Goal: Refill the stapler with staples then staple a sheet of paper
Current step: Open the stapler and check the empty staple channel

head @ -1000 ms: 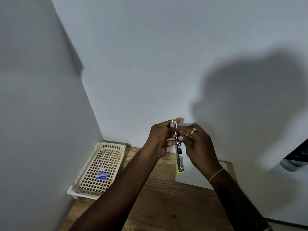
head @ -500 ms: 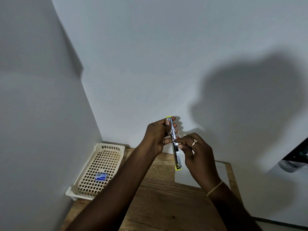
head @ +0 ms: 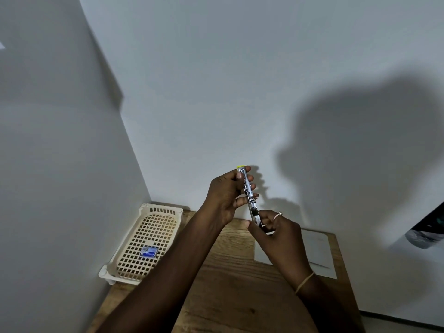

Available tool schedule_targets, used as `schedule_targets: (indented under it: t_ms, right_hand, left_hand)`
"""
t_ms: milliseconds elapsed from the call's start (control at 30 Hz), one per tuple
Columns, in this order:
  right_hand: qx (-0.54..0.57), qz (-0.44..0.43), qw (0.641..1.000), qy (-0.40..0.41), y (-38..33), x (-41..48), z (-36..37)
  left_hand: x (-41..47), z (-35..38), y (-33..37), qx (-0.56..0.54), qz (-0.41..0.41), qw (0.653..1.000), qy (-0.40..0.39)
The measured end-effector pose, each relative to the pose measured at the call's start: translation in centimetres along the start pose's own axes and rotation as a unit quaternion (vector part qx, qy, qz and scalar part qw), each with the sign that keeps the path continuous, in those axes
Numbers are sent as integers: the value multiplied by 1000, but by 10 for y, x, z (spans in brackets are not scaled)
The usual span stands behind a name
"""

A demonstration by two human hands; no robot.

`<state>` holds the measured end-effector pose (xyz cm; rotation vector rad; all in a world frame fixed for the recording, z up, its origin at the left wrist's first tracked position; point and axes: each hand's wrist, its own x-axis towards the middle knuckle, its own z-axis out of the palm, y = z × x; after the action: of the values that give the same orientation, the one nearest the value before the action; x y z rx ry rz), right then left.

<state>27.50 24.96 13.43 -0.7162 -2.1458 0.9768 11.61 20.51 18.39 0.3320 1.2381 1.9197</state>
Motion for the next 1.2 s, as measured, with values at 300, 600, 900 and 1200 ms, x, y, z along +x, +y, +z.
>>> schedule_targets:
  t_ms: [300, 600, 900, 1200]
  right_hand:
    - [-55, 38, 996, 51, 39, -12, 17]
    - [-168, 131, 976, -35, 106, -62, 31]
    - [-191, 236, 949, -83, 141, -117, 56]
    - [-189, 249, 944, -109, 157, -137, 69]
  left_hand:
    - [7, -29, -45, -5, -12, 999, 50]
    - [-4, -71, -152, 81, -97, 982, 138]
    - [-13, -96, -225, 240, -135, 945, 176]
    - [-18, -98, -238, 298, -160, 919, 200]
